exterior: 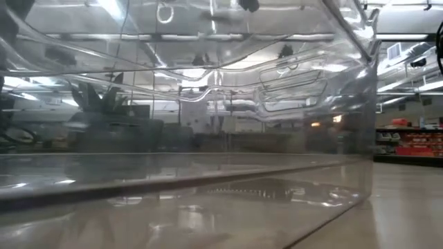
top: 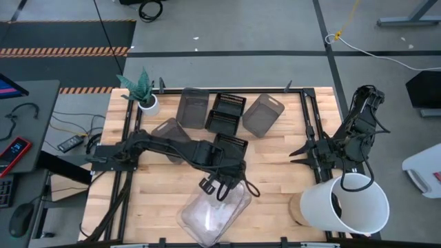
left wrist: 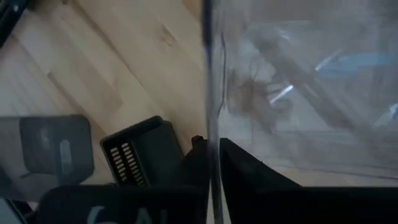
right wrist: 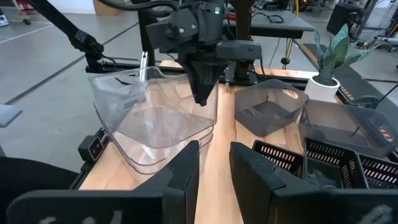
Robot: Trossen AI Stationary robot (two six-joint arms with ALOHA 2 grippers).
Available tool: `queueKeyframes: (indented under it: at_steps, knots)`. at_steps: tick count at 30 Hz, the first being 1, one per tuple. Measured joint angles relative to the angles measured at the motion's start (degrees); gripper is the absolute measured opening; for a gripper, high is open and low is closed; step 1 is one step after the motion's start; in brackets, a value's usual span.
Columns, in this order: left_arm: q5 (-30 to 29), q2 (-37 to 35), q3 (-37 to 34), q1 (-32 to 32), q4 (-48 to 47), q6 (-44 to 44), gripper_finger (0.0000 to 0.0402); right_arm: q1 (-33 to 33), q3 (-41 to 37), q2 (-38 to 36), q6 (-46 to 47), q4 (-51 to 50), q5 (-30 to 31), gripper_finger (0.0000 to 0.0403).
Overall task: Stack baskets by color
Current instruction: Stack the left transparent bin on top of the right transparent bin
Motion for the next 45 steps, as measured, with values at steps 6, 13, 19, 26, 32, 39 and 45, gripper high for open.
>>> queueKeyframes:
  at_steps: [6, 13, 19, 26, 32, 39, 45]
  knots:
    - [-1.5, 0.5, -0.1, -1.1, 1.3, 0.1, 0.0072, 0.0, 0.0, 0.0, 0.1, 0.0, 0.0, 0.0095]
    - [-1.6, 0.7, -0.1, -1.2, 2.7, -4.2, 0.0099, 0.0, 0.0, 0.0, 0.1, 0.0, 0.0, 0.0095]
    - [4.3, 0.7, -0.1, 0.4, 2.6, -8.0, 0.0028, 0.0, -0.1, 0.0, 0.8, 0.1, 0.0, 0.0095]
    - [11.6, 0.7, -0.1, 2.7, 2.4, -11.3, 0.0008, 0.0, -0.8, 0.0, 1.0, 0.4, 0.0, 0.0095]
    - [18.1, 0.7, -0.1, 4.3, 2.7, -12.1, 0.0007, 0.0, -0.8, 0.0, 1.2, 0.4, 0.0, 0.0095]
    - [20.1, 0.7, -0.1, 4.7, 2.5, -12.9, 0.0007, 0.0, -0.8, 0.0, 1.2, 0.5, 0.0, 0.0095]
    - [20.7, 2.6, -0.1, 4.7, 0.4, -13.1, 0.0007, 0.0, -0.8, 0.0, 1.3, 0.5, 0.0, 0.0095]
